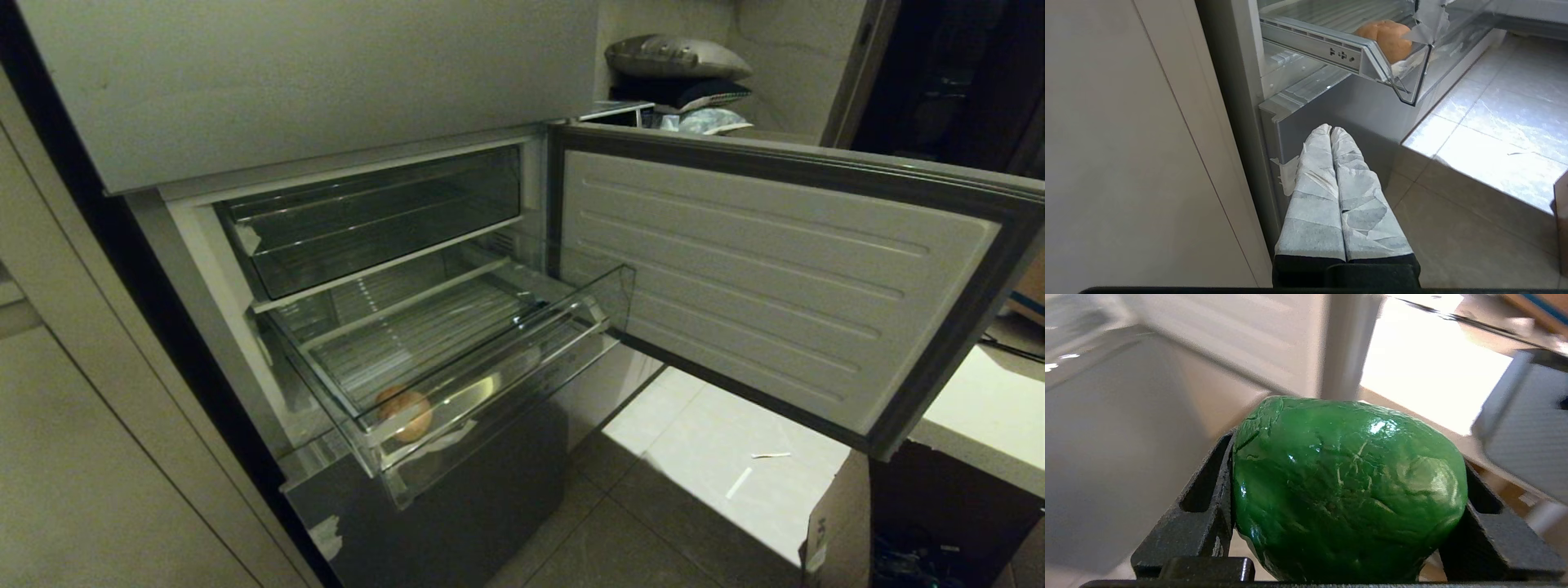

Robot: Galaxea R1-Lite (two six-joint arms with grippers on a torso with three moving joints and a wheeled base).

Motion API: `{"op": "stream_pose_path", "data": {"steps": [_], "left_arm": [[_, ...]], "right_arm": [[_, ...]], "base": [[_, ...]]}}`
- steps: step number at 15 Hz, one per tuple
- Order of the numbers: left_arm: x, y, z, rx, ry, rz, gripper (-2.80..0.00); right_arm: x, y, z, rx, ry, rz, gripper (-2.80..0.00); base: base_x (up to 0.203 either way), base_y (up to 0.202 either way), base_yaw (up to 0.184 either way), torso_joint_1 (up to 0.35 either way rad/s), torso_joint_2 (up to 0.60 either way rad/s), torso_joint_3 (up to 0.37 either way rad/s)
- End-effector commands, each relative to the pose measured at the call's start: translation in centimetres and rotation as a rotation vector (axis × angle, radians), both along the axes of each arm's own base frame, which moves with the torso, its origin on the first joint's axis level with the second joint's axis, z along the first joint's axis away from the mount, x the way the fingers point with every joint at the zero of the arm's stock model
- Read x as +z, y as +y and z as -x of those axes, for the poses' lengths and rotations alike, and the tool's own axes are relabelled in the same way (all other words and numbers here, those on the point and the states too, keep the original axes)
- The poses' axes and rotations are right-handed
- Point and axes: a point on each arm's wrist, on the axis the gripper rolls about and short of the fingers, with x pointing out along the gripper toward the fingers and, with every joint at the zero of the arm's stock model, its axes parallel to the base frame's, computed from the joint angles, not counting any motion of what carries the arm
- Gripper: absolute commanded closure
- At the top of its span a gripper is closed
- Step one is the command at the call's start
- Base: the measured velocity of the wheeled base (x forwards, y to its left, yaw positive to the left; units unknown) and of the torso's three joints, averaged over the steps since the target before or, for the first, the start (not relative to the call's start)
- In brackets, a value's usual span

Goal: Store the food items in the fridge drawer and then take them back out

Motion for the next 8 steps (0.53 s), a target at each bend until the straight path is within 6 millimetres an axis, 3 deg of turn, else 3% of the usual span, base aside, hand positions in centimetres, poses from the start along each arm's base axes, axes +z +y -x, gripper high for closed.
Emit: {"op": "stream_pose_path", "data": {"steps": [1,3,5,6,8], "left_arm": [[0.0,0.0,0.0,0.000,-0.001,0.000,0.00],[0.0,0.0,0.0,0.000,-0.001,0.000,0.00],[0.0,0.0,0.0,0.000,-0.001,0.000,0.00],[0.0,0.0,0.0,0.000,-0.001,0.000,0.00],[0.0,0.0,0.0,0.000,-0.001,0.000,0.00]], "right_arm": [[0.3,-1.4,-5.1,-0.090,0.140,-0.009,0.00],[0.0,-3.1,-9.0,-0.181,0.167,-0.010,0.00],[-1.0,-6.2,-13.1,-0.297,0.157,-0.012,0.00],[-1.5,-8.2,-14.5,-0.368,0.134,-0.008,0.00],[-2.0,-12.3,-15.0,-0.526,0.091,-0.001,0.00]], "base": [[0.000,0.000,0.000,0.000,0.00,0.000],[0.000,0.000,0.000,0.000,0.00,0.000],[0.000,0.000,0.000,0.000,0.00,0.000],[0.000,0.000,0.000,0.000,0.00,0.000],[0.000,0.000,0.000,0.000,0.00,0.000]]}}
